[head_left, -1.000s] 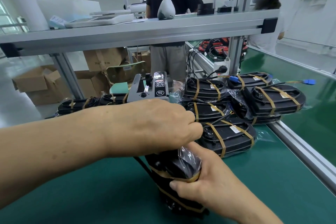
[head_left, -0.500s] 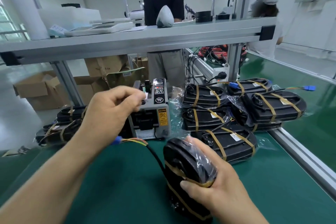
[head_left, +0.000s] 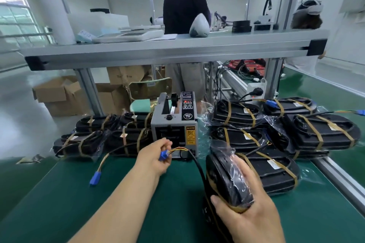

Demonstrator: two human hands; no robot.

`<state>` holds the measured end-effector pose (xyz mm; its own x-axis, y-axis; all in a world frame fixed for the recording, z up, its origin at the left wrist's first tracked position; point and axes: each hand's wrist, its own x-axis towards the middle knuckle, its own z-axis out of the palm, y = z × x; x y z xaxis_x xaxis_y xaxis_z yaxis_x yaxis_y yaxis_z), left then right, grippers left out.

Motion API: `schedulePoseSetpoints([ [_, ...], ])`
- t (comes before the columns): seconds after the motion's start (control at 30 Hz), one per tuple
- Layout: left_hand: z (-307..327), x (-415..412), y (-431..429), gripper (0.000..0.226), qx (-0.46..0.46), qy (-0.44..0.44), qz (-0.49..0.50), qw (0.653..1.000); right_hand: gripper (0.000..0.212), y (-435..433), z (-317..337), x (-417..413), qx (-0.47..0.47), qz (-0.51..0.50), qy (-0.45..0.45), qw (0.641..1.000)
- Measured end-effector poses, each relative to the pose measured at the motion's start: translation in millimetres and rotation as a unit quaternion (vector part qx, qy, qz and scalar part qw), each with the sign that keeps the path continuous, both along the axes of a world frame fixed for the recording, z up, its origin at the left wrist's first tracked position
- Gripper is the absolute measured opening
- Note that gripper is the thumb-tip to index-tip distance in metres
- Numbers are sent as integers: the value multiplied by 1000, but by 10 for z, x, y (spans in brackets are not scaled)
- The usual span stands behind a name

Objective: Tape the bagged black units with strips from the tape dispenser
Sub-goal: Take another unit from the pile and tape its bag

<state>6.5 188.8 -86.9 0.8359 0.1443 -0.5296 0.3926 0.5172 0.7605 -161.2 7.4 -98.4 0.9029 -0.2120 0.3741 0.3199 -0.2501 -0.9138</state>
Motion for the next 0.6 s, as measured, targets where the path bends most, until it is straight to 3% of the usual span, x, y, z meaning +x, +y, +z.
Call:
schedulePoseSetpoints([
  [0.37, 100, 111, -167, 9, 2, 21, 55, 998, 87, 20, 15, -9, 11, 1, 3, 1000],
  [0.5, 100, 93, -211, 17, 15, -17, 99, 995, 87, 20, 0, -7, 20, 6, 12, 1000],
  [0.6, 157, -96, -103, 14, 82, -94, 140, 982, 86, -26, 6, -4, 23, 10, 16, 1000],
])
